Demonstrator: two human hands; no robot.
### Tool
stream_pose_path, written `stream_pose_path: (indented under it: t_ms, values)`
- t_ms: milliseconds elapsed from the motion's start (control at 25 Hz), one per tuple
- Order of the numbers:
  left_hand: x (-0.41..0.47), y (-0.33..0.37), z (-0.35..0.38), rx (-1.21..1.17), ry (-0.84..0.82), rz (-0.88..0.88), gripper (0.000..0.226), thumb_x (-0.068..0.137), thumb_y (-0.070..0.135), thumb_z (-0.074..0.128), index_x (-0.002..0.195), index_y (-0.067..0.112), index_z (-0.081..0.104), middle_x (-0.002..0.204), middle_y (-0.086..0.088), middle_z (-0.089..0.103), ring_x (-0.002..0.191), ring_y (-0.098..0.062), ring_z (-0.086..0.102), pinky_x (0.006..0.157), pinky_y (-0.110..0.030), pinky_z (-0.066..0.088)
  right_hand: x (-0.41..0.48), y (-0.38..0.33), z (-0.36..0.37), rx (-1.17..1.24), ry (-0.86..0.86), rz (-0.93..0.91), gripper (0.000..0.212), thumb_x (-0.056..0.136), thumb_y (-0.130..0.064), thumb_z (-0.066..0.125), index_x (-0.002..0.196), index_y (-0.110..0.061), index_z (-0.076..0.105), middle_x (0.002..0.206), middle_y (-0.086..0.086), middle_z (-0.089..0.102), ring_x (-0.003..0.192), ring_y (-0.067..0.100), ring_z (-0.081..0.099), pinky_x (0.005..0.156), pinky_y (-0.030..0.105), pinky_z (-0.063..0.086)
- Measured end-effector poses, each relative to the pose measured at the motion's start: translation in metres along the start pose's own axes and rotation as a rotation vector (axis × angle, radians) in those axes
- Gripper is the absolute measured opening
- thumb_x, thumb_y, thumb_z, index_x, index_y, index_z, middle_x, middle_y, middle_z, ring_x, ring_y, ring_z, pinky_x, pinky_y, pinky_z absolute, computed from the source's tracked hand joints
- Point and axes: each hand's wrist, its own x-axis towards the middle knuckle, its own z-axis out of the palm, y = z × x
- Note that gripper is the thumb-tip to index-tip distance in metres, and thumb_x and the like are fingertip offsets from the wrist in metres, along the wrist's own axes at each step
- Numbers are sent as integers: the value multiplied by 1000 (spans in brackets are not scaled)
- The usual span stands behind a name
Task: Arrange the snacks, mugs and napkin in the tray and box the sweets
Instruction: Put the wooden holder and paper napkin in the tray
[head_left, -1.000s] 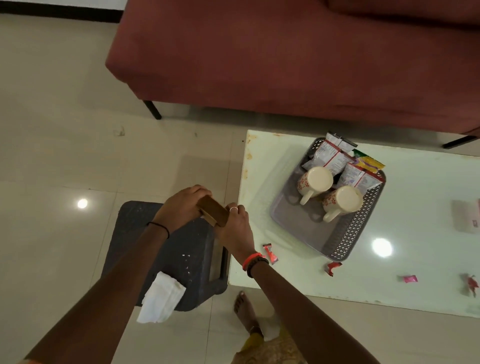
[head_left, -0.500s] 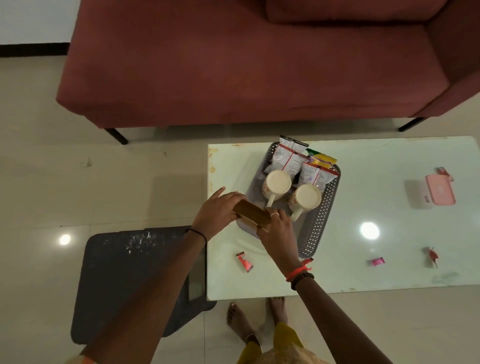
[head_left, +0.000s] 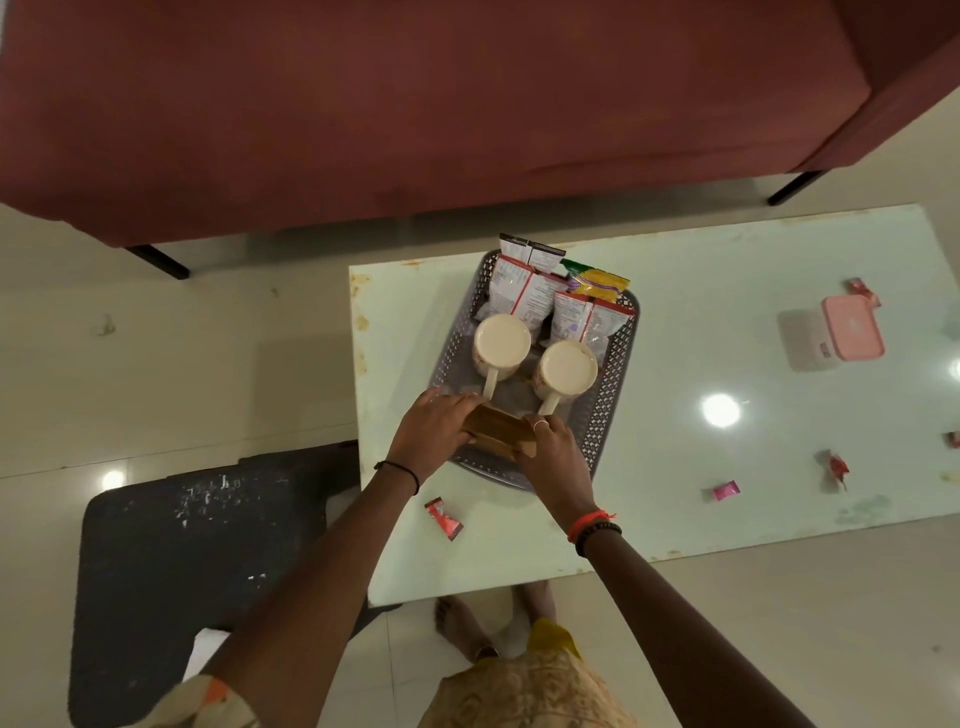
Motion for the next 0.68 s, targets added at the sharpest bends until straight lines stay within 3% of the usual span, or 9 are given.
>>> stream_pose_path:
  t_ms: [240,680]
  values:
    - [6,0,14,-16,-19,-31,51,86,27,62,133,19,45,131,-3,60,122,-25,53,112,-38,32,7,11,9,-22,-53,-15,46,86,-20,65,129,-9,51,120,10,57,109,26,57,89,36,54]
    - [7,-2,21,10,-38,-75,51,88,26,59,135,19,41,132,-2,58,121,-24,53,107,-32,37,9,14,14,-121,-79,-64,48,88,-23,63,131,-11,46,123,10,53,117,26,50,87,36,54]
